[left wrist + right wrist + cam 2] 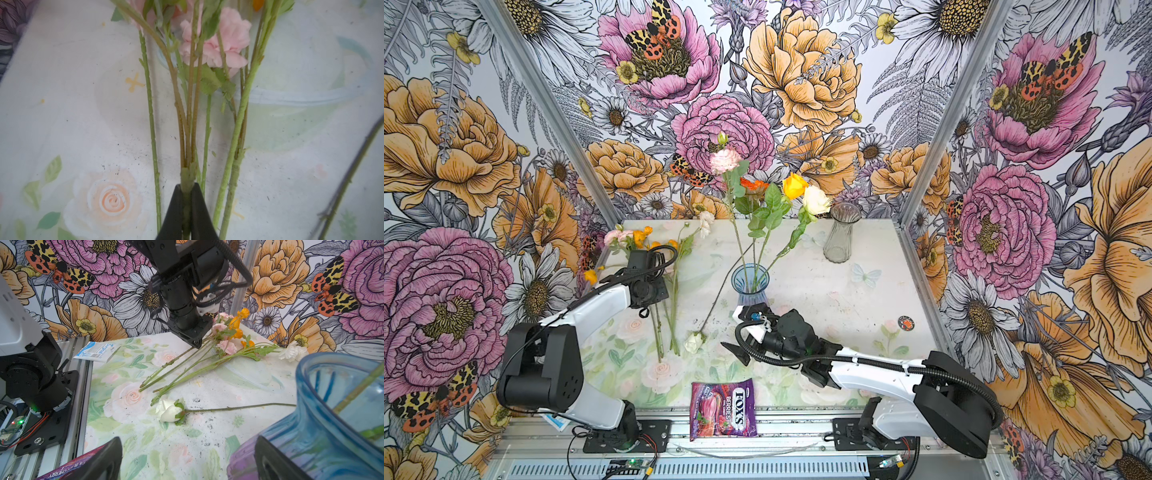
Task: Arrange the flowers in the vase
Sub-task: 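Return the left gripper to the bundle and grasp another stem, then lift the yellow buttercup stem and carry it over the vase with the left gripper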
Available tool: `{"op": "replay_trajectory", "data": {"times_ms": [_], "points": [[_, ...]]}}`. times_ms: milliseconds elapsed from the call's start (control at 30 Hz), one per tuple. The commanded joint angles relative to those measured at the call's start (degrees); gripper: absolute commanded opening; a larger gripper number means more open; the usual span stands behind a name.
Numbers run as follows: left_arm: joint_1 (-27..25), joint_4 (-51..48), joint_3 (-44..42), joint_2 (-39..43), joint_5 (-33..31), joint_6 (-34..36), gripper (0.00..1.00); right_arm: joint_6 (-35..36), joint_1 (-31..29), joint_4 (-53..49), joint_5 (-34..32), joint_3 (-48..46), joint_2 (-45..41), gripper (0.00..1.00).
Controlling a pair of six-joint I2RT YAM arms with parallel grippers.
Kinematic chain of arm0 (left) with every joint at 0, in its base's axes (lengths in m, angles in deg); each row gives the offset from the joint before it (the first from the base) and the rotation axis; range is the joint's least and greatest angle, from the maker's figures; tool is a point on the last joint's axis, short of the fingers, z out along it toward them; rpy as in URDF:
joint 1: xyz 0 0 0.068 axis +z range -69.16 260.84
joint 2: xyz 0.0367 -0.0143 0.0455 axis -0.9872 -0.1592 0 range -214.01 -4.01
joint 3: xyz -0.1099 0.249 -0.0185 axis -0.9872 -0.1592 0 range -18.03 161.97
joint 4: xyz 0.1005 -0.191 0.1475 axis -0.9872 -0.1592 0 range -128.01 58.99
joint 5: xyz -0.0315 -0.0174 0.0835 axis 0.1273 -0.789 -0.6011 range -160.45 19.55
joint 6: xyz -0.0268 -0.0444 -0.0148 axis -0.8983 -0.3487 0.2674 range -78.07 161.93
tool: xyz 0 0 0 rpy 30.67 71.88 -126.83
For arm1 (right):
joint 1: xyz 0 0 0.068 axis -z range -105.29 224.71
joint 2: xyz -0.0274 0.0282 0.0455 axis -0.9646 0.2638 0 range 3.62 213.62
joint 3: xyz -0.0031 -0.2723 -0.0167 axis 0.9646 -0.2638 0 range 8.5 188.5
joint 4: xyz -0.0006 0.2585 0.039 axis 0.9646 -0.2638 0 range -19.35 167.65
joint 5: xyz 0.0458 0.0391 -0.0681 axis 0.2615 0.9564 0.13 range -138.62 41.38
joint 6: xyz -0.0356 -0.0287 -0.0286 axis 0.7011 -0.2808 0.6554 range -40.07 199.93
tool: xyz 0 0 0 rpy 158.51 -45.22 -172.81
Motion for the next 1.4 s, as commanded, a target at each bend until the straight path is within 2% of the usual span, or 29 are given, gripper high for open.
{"op": "replay_trajectory", "data": {"times_ms": [0, 300, 400, 500, 567, 633, 700, 767, 833, 900, 1100, 1233, 1367], "points": [[-0.8, -4.14, 4.27, 5.49, 2.22, 3.94, 0.0, 0.43, 0.54, 0.36, -0.51, 0.95, -0.91, 0.99], [-2.16, -10.25, 10.24, 12.52, 6.62, 5.15, 0.0, -4.36, 5.16, 4.44, 2.92, -1.55, -3.17, 1.0], [-7.22, -9.88, 11.56, 15.43, 3.57, 5.19, 0.0, -4.76, 6.32, 4.64, 2.5, -2.22, -4.04, 1.0], [-16.56, -6.27, 12.45, 19.44, -5.25, 6.97, 0.0, -5.43, 7.05, 4.97, 2.2, -2.6, -4.65, 0.99], [-22.02, -2.02, 12.59, 22.52, -9.38, 7.21, 0.0, -5.94, 7.52, 5.34, 2.47, -2.94, -5.35, 1.0], [-25.3, 3.59, 11.97, 25.06, -10.17, 6.86, 0.0, -6.48, 7.94, 6.46, 2.64, -3.69, -6.13, 1.0], [-28.1, 11.92, 9.38, 27.49, -8.89, 5.9, 0.0, -6.66, 8.14, 7.08, 2.49, -4.15, -6.5, 1.0], [-31.01, 24.65, 4.8, 29.4, -5.44, 6.77, 0.0, -6.79, 8.39, 7.6, 2.48, -4.44, -6.53, 1.0], [-34.57, 35.19, 1.54, 29.84, -6.26, 9.59, 0.0, -6.81, 8.61, 7.96, 2.57, -4.72, -6.62, 1.0], [-37.95, 42.14, 0.86, 28.79, -8.58, 13.44, 0.0, -6.86, 8.96, 8.23, 2.4, -5.05, -7.03, 1.0], [-42.98, 55.4, 3.1, 22.84, -5.63, 21.13, 0.0, -7.88, 10.74, 9.76, 1.95, -6.61, -9.06, 0.99], [-47.25, 66.09, 3.49, 18.84, -8.81, 27.97, 0.0, -8.15, 11.04, 10.21, 1.87, -6.84, -9.24, 0.99], [-49.16, 72.03, 3.57, 15.65, -10.84, 29.9, 0.0, -8.2, 11.37, 10.51, 0.88, -7.49, -10.25, 1.0]]}}
